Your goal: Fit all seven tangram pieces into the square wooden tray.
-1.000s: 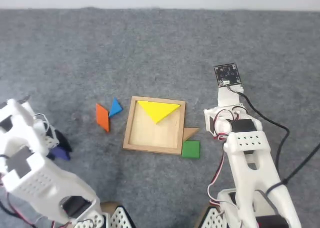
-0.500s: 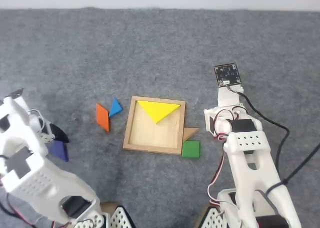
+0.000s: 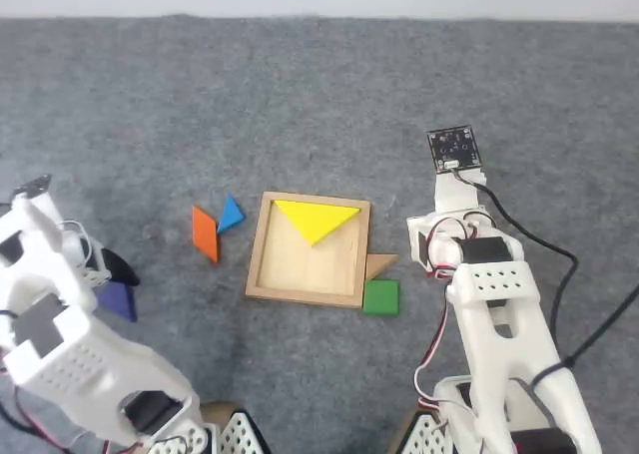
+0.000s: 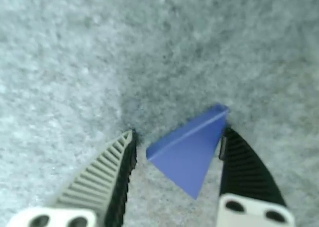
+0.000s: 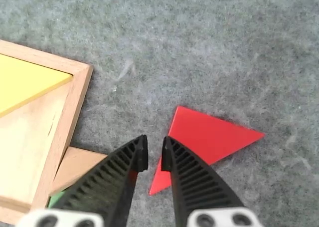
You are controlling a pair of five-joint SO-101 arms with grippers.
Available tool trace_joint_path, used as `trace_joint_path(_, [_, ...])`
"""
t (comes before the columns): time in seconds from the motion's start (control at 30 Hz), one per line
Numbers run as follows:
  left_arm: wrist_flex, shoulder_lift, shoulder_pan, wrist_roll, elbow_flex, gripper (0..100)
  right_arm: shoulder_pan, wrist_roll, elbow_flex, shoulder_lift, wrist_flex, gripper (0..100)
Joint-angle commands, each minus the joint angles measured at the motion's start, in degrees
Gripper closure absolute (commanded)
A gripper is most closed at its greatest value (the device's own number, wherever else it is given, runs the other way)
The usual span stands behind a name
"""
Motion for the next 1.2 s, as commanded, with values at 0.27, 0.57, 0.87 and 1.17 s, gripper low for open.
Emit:
trace_joint_path(0.27, [4.6, -0.8, 0.5, -0.7, 0.9, 79, -0.1, 0.5, -0.5, -2.4, 0.5, 93.6])
trace_joint_path(0.57, [5.7, -0.4, 0.2, -0.3, 0.8, 70, -0.1, 0.5, -0.5, -2.4, 0.5, 93.6])
trace_joint_path(0.87, [4.1, -0.4, 0.5, 3.4, 0.9, 79, 0.0, 0.5, -0.5, -2.4, 0.5, 93.6])
trace_joint_path(1.17, [4.5, -0.9, 0.5, 3.8, 1.0, 82, 0.0, 0.5, -0.5, -2.4, 0.5, 93.6])
